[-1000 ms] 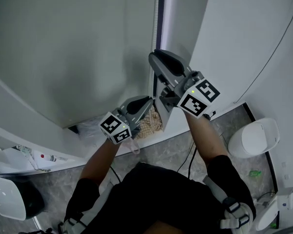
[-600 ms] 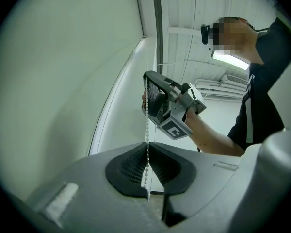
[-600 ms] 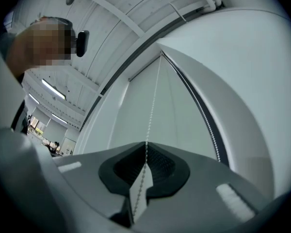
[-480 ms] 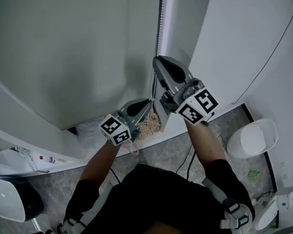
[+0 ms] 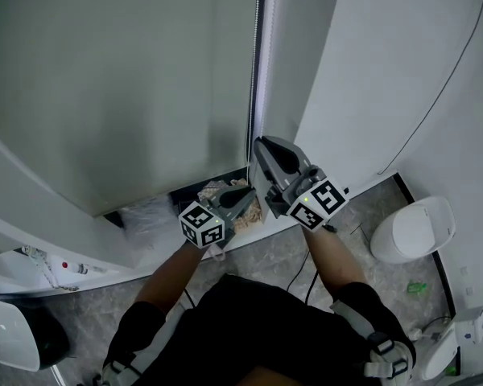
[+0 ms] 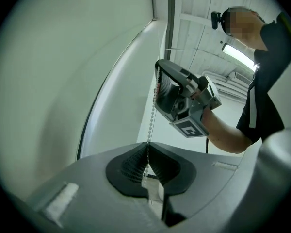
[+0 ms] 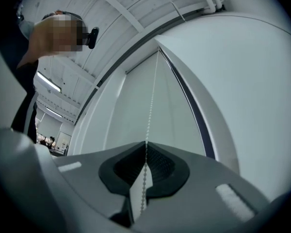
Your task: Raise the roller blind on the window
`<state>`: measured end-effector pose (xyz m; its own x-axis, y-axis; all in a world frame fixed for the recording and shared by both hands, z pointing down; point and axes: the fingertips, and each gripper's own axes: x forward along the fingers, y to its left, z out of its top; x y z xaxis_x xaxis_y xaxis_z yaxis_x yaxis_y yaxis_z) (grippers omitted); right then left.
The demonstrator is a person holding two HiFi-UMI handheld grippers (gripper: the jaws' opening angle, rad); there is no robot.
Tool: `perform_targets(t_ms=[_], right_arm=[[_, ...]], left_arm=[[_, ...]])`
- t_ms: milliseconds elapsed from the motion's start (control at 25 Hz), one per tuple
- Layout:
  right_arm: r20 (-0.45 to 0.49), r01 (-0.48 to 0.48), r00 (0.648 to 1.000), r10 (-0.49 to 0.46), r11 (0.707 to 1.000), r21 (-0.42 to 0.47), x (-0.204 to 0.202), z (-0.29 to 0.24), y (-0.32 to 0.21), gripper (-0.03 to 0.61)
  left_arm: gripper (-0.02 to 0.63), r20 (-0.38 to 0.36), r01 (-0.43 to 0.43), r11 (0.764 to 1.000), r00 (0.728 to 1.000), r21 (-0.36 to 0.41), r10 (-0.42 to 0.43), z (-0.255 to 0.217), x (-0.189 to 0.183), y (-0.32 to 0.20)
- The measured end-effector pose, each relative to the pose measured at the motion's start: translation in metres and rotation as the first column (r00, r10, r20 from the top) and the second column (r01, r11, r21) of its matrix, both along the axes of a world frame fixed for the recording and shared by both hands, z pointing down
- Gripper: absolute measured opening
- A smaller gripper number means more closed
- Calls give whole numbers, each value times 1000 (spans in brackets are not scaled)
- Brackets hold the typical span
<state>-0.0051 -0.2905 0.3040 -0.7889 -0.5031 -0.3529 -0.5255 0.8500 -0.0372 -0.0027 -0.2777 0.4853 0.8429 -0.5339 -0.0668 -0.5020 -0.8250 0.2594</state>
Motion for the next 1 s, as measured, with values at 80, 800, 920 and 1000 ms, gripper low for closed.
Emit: perform_targets(t_ms=[80,800,920,1000], right_arm=[[-28,4,1000,-5,999,-38,-2,29,4,11],[-117,-4,993,-15,987,-158,8,111,0,6],[-122,-2,992,-18,987,-159,6,112,0,6],[-126,-2,992,-18,987,-159,4,113,2,6]], left_arm=[[8,21,-2,999,1000,-49,3,26,2,2],[155,-160,-68,976,982,206,102,-132,-30,-20],[155,-217,-104,956,962,274,167,-196,-20,-33],[155,-210,-143,943,955,300,211,-218,-11,-36]])
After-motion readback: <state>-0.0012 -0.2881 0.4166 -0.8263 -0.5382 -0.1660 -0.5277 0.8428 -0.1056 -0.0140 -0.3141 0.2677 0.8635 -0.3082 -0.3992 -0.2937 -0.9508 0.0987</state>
